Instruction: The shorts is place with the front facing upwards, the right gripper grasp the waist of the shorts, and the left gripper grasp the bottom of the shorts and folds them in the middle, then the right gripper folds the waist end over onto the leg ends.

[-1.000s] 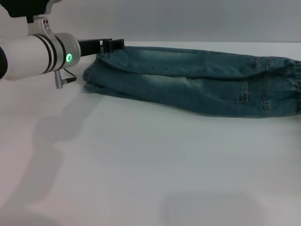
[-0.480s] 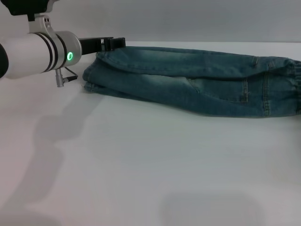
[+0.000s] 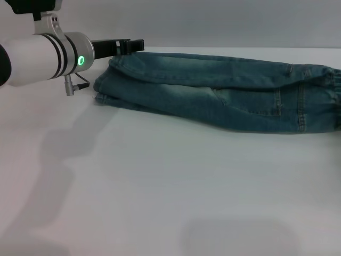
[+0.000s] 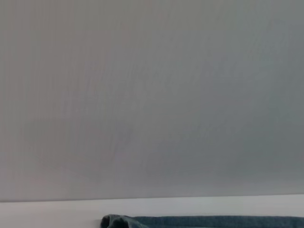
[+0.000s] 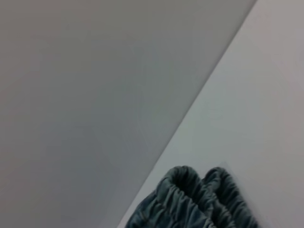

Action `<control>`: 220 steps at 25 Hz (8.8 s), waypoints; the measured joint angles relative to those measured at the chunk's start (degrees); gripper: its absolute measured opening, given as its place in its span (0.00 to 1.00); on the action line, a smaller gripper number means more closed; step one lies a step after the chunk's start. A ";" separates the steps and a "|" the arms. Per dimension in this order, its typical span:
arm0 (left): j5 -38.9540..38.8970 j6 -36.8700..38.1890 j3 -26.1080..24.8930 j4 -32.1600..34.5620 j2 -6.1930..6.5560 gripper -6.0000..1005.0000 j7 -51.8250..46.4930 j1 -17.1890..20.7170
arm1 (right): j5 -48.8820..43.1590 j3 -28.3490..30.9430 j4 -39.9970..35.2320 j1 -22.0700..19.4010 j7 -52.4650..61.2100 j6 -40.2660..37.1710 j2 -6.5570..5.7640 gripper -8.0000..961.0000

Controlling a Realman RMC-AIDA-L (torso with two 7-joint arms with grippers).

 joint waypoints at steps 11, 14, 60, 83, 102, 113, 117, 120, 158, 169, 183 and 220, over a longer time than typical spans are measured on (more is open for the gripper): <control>0.00 0.00 0.10 0.01 0.00 0.85 0.00 -0.10 | -0.71 -0.18 0.32 0.43 -0.52 -1.15 -0.23 0.19; 0.00 0.44 0.44 0.00 -0.03 0.85 0.01 -0.11 | -0.81 -0.17 0.81 0.48 -0.84 -0.76 -0.24 0.12; -22.04 0.78 19.46 6.55 -0.83 0.85 14.24 -6.41 | 0.63 -3.11 12.25 0.66 6.60 19.78 2.47 0.01; -31.77 12.53 34.21 5.45 -1.27 0.85 14.21 -6.44 | 4.95 -12.50 25.23 8.86 16.65 20.56 2.08 0.01; -38.48 14.81 41.59 0.78 -1.22 0.85 14.02 -6.24 | 3.73 -19.50 25.14 10.70 17.48 18.36 1.90 0.01; -41.74 16.22 45.12 0.08 -1.23 0.85 13.80 -6.19 | 3.88 -21.45 25.45 11.81 17.49 17.11 1.90 0.01; -41.92 17.00 46.48 -0.46 -1.23 0.84 13.64 -6.69 | 3.79 -21.95 25.46 12.22 17.49 16.58 1.90 0.01; -42.24 17.21 46.62 -0.67 -1.23 0.84 13.64 -6.77 | 3.76 -23.23 25.23 12.53 17.49 15.80 1.91 0.01; -28.21 7.81 26.92 -10.48 -0.29 0.84 17.84 10.79 | 4.15 -23.42 23.89 9.87 16.47 13.59 1.99 0.01; -22.54 32.62 18.44 -5.26 -0.35 0.84 17.78 15.21 | 3.59 -24.25 21.01 12.01 16.08 13.45 1.94 0.01; -22.82 38.71 18.44 0.35 -0.63 0.84 17.07 12.92 | 3.68 -35.94 14.12 19.36 16.30 9.32 1.92 0.01; -22.48 45.41 23.88 0.68 -0.46 0.84 14.98 12.65 | -1.92 -42.11 24.89 6.18 -5.53 -25.09 2.79 0.47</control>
